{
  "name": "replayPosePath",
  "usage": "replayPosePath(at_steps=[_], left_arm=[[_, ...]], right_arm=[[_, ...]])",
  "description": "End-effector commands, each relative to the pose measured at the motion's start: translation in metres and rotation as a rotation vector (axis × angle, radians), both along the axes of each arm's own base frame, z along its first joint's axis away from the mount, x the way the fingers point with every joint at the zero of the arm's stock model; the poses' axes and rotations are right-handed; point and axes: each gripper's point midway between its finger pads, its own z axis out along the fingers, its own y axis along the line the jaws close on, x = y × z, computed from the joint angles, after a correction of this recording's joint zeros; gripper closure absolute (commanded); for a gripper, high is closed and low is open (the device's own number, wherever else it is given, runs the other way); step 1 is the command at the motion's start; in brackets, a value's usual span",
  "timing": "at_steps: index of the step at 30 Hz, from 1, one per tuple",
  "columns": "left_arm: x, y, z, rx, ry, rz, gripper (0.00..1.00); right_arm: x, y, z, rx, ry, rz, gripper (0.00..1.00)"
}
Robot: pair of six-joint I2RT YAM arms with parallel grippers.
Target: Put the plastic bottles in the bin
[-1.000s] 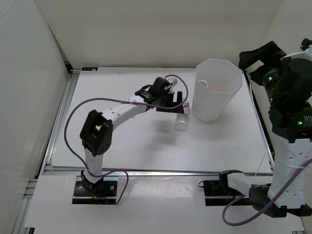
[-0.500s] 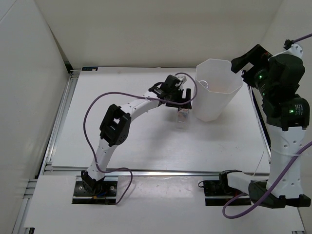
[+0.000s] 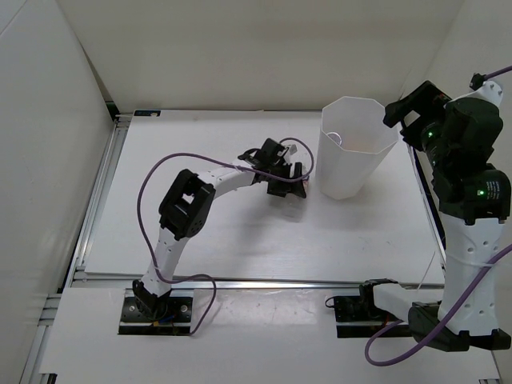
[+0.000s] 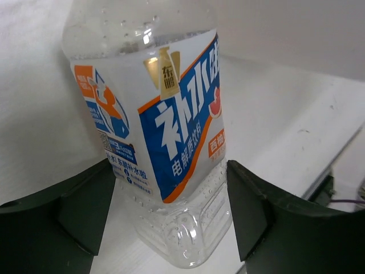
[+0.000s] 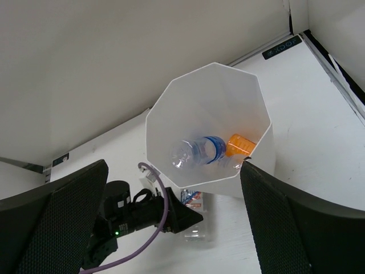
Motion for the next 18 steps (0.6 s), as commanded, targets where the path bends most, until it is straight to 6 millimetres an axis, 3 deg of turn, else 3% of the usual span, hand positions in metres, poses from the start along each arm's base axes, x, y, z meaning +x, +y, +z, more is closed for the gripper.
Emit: replayPosePath(at_steps=[1, 3, 4, 6, 7, 9, 10, 11, 12, 13, 14, 15, 17, 18], left_arm=[[-0.026, 0.051, -0.027, 0.097, 0.144, 0.038, 0.35], [-0.020, 0.073, -0.028, 0.119, 0.146, 0.085, 0.43], [-0.013, 0.075, -0.009, 0.093, 0.114, 0.098, 0.47], [0.002, 0.095, 0.008, 0.093, 0.075, 0.168, 0.55], [0.010, 0.102, 0.040, 0.064, 0.021, 0.204, 0.57], [0.026, 0.118, 0.073, 0.052, -0.059, 0.282, 0.57], [0.039, 0.120, 0.103, 0.022, -0.133, 0.295, 0.61], [0.052, 0.117, 0.154, -0.034, -0.242, 0.306, 0.61], [0.051, 0.118, 0.160, -0.037, -0.258, 0.300, 0.62], [0.060, 0.107, 0.203, -0.098, -0.342, 0.291, 0.62], [0.066, 0.104, 0.228, -0.128, -0.395, 0.286, 0.62], [0.067, 0.094, 0.283, -0.214, -0.485, 0.272, 0.62], [0.075, 0.077, 0.311, -0.275, -0.530, 0.241, 0.62], [0.069, 0.063, 0.329, -0.332, -0.539, 0.199, 0.62]], right_arm=[[0.000, -0.003, -0.003, -0.015, -0.001, -0.011, 0.00], [0.000, -0.003, -0.003, -0.005, -0.002, -0.013, 0.00], [0.000, -0.003, -0.003, -0.005, -0.002, -0.013, 0.00], [0.000, -0.003, -0.003, -0.005, -0.002, -0.013, 0.00], [0.000, -0.003, -0.003, -0.005, -0.002, -0.013, 0.00], [0.002, -0.005, -0.011, -0.009, 0.017, -0.023, 0.00], [0.002, -0.007, -0.011, -0.012, 0.017, -0.035, 0.00], [0.000, -0.007, -0.012, -0.012, 0.019, -0.035, 0.00], [0.000, -0.007, -0.012, -0.012, 0.019, -0.035, 0.00], [0.002, -0.007, -0.017, -0.013, 0.029, -0.035, 0.00], [0.002, -0.007, -0.020, -0.014, 0.039, -0.035, 0.00], [0.003, -0.006, -0.020, -0.006, 0.038, -0.037, 0.00], [0.004, -0.008, -0.023, 0.003, 0.046, -0.049, 0.00], [0.005, -0.007, -0.025, 0.003, 0.046, -0.049, 0.00]])
